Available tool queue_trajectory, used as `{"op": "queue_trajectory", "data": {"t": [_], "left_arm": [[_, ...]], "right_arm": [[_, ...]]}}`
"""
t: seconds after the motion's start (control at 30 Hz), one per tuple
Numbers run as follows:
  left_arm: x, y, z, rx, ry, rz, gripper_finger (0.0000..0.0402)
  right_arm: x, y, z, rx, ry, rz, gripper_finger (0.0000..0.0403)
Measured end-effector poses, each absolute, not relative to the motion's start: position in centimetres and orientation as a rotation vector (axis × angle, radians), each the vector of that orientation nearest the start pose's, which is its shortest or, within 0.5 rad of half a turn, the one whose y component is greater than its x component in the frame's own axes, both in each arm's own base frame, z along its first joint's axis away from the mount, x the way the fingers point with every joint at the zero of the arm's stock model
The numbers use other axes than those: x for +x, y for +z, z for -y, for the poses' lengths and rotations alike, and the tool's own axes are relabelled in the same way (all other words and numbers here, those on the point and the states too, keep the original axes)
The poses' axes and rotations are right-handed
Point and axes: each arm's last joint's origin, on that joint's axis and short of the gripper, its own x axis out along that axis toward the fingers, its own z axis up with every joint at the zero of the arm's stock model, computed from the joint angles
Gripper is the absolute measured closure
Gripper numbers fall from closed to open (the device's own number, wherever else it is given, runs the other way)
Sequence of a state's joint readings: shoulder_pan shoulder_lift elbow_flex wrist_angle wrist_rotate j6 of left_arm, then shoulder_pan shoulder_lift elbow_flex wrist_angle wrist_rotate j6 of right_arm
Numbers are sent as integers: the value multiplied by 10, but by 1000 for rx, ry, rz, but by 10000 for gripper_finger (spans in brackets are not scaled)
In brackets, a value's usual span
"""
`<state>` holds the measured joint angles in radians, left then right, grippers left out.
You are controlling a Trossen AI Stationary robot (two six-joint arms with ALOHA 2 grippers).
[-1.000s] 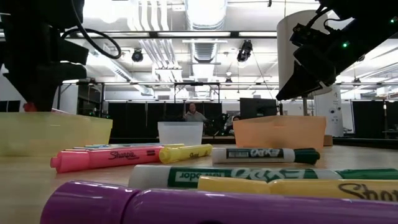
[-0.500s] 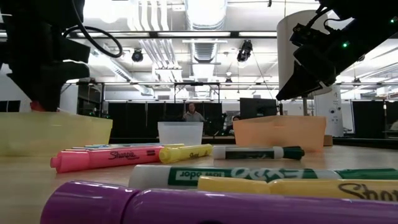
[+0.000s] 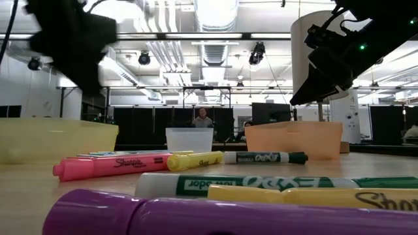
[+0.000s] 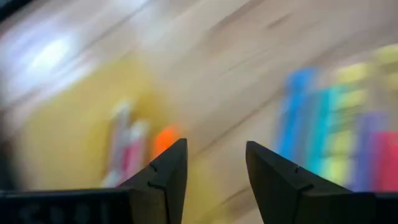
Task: Pick & Place Markers
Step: Put the big green marker into the yellow bin
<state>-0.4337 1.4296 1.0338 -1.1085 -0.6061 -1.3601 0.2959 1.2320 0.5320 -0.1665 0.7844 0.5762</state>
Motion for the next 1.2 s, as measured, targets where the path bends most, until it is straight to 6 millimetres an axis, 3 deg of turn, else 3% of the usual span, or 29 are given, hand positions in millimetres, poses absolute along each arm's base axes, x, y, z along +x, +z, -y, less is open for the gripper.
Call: {"op": "queue_trajectory", "data": {"t": [0.13,0.23,0.37,0.47,0.87,1.2], "left_arm": [[254,252,100,-347,617,-758,246],[276,265,116,-307,299,-659,246],[295,273,131,-336,9,-549,246],[306,266,137,-334,-41,-526,246],[347,189,171,-321,-176,-786,245],[364,171,207,-283,-237,-855,245]], "right_arm": [[212,173,-43,89,-646,-584,193],[212,173,-43,89,-646,-584,193],[212,173,-43,89,-646,-585,193],[212,173,-43,88,-646,-586,193],[211,172,-43,87,-646,-587,193],[211,171,-43,85,-648,-590,193]]}}
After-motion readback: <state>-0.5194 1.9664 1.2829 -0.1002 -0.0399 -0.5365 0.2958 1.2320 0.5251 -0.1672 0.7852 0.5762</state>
